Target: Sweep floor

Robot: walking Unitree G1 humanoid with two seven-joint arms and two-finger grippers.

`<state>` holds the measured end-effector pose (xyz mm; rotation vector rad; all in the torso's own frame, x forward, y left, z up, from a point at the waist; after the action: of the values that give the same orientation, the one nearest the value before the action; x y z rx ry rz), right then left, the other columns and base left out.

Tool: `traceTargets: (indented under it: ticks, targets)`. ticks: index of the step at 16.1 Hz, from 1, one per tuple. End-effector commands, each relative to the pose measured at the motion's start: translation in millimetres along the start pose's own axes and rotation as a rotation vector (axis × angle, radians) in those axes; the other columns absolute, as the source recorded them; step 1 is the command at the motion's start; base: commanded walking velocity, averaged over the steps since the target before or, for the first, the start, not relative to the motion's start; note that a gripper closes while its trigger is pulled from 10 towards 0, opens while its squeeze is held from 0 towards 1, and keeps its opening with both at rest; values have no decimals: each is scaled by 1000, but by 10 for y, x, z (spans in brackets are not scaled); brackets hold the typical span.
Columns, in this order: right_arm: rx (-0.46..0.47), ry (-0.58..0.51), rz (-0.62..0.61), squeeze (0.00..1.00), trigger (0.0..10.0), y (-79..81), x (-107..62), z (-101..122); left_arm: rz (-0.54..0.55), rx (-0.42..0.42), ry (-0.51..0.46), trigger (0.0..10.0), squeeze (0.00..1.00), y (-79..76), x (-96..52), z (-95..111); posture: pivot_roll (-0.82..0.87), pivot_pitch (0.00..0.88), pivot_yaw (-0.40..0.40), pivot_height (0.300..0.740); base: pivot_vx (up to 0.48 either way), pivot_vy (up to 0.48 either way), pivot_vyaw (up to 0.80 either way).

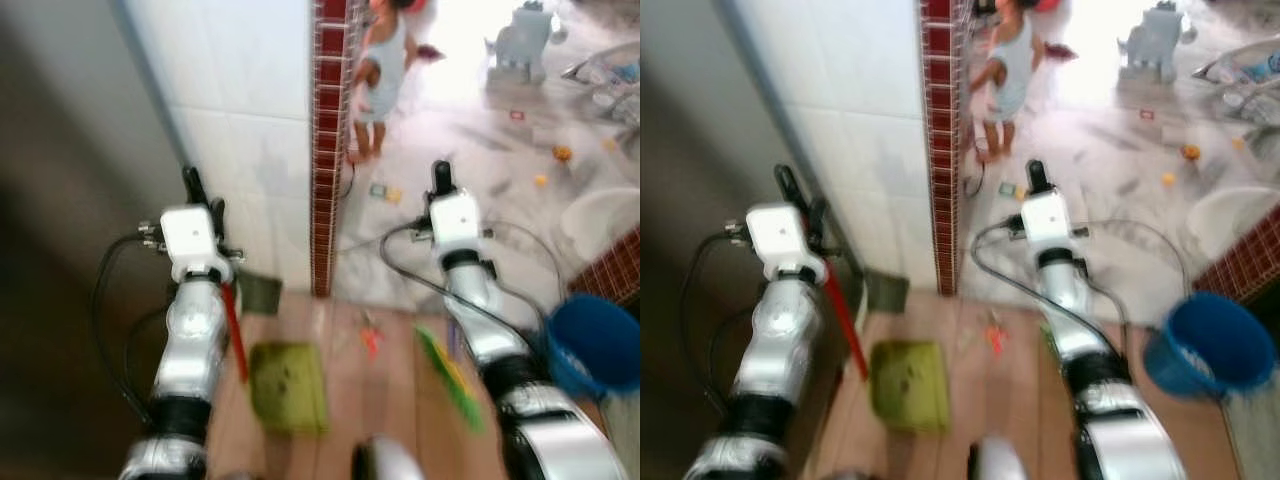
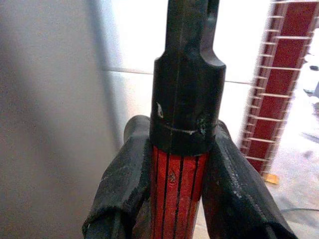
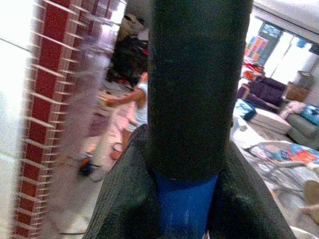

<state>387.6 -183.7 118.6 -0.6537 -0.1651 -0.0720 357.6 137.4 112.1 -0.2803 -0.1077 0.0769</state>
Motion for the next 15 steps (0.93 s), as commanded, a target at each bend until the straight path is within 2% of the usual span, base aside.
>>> traceTargets:
  ticks: [1, 4, 8, 9, 10, 11, 15]
  targets:
    - [-11, -84, -14, 0, 10000, -22, 87, 236, -4, -25, -81, 10000, 0, -10, 53, 219, -78, 4, 17, 740, 304, 0, 0]
    - [-12, -86, -11, 0, 10000, -7, 79, 239, 8, -11, -90, 10000, 0, 15, 46, 237, -75, 7, 19, 740, 0, 0, 0]
    - [12, -85, 3, 0, 10000, 15, 75, 239, 58, 77, -120, 10000, 0, 143, 27, 264, -74, 16, 15, 740, 0, 0, 0]
    - [41, -85, 15, 0, 10000, 37, 83, 250, 87, 93, -129, 10000, 0, 200, 26, 251, -74, 16, 15, 740, 0, 0, 0]
    - [122, -61, 29, 0, 10000, 65, 116, 256, 117, 103, -130, 10000, 0, 263, 30, 212, -77, 43, 9, 740, 0, 0, 0]
    - [180, -43, 31, 0, 10000, 72, 135, 252, 132, 75, -113, 10000, 0, 283, 48, 157, -78, 54, 6, 740, 0, 0, 0]
    - [240, -58, 69, 0, 10000, 111, 152, 325, 175, 61, -82, 10000, 0, 292, 93, 20, -103, 115, -11, 740, 0, 0, 0]
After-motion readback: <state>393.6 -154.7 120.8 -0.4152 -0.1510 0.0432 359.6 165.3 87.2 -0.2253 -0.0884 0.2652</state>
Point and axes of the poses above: a point about 5 cm out from each wrist's last joint towards the gripper, its own x axis pointing out of the wrist towards the gripper, its own z axis along the axis of the wrist's last joint, y = z × x, the point moved 5 cm from there along x, pointing out of the wrist towards the gripper, and after that the axes turned 14 degrees about -x, right-handed, at the moved point
